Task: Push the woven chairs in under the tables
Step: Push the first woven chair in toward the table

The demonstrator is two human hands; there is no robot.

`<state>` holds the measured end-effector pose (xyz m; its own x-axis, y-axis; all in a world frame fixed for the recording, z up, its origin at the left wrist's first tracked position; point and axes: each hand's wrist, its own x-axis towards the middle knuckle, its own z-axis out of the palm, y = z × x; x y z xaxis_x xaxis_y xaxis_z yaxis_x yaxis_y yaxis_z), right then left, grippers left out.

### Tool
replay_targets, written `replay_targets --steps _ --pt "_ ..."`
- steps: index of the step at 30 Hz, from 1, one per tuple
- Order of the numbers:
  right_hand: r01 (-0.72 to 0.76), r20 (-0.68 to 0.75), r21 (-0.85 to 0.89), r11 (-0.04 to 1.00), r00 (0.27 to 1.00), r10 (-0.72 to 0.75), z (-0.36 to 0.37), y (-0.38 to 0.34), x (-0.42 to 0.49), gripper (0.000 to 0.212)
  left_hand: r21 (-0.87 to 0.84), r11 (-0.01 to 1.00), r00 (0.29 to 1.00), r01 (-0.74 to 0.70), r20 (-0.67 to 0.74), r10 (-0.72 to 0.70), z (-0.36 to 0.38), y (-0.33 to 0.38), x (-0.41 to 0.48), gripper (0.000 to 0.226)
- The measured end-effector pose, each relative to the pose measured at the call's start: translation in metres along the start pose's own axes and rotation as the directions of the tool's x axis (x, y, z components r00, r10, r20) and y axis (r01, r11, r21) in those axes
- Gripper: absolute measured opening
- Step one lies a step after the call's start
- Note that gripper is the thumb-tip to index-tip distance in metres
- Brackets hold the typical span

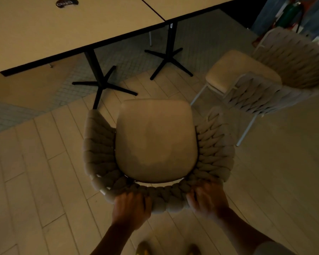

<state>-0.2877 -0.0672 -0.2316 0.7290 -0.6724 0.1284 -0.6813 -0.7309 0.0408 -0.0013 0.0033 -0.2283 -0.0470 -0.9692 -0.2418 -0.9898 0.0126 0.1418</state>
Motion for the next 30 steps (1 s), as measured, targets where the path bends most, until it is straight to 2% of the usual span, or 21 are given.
replay_targets --steps 3,5,7,10,13,15,19,22,25,27,30 --pt "0.049 -0.175 -0.067 0.997 0.983 -0.060 0.010 0.006 -0.004 0.006 0.034 0.999 0.999 -0.028 0.047 0.027 0.002 0.003 0.002 0.062" --pt "0.063 -0.206 -0.075 0.995 0.976 -0.077 0.015 0.013 -0.004 0.010 0.078 0.996 0.997 -0.044 0.072 0.039 -0.001 0.010 0.005 0.051" --pt "0.082 -0.184 -0.067 0.994 0.978 -0.093 0.014 0.021 -0.003 0.009 0.123 0.991 0.998 -0.044 0.052 0.038 -0.001 0.016 0.009 0.046" --pt "0.096 -0.154 -0.040 0.995 0.983 -0.101 0.006 0.035 0.002 0.010 0.101 0.994 0.999 -0.036 -0.002 0.037 -0.002 0.030 0.012 0.049" --pt "0.116 -0.117 0.006 0.993 0.986 -0.115 0.002 0.049 0.001 0.018 0.088 0.995 0.995 -0.054 -0.075 0.060 -0.005 0.045 0.015 0.055" --pt "0.136 -0.094 0.046 0.990 0.987 -0.131 0.003 0.060 -0.001 0.023 0.096 0.994 0.995 -0.047 -0.087 0.056 -0.005 0.057 0.014 0.050" --pt "0.169 -0.126 0.140 0.976 0.980 -0.152 -0.001 0.092 -0.006 0.023 0.044 0.993 0.987 0.108 -0.125 -0.102 0.008 0.087 0.012 0.046" --pt "0.216 -0.102 0.127 0.968 0.974 -0.204 -0.002 0.114 -0.012 0.011 0.036 0.989 0.987 0.140 -0.087 -0.137 0.021 0.116 0.005 0.041" --pt "0.173 -0.086 0.181 0.968 0.983 -0.160 0.002 0.137 -0.021 0.020 0.035 0.971 0.966 0.236 -0.113 -0.231 0.026 0.148 0.001 0.041" --pt "0.185 -0.088 0.190 0.964 0.981 -0.171 0.003 0.147 -0.026 0.024 0.057 0.968 0.961 0.246 -0.143 -0.236 0.033 0.170 -0.007 0.034" --pt "0.131 -0.064 0.242 0.961 0.991 -0.118 0.010 0.157 -0.037 0.035 0.164 0.954 0.928 0.252 -0.320 -0.190 0.042 0.199 -0.023 0.022"
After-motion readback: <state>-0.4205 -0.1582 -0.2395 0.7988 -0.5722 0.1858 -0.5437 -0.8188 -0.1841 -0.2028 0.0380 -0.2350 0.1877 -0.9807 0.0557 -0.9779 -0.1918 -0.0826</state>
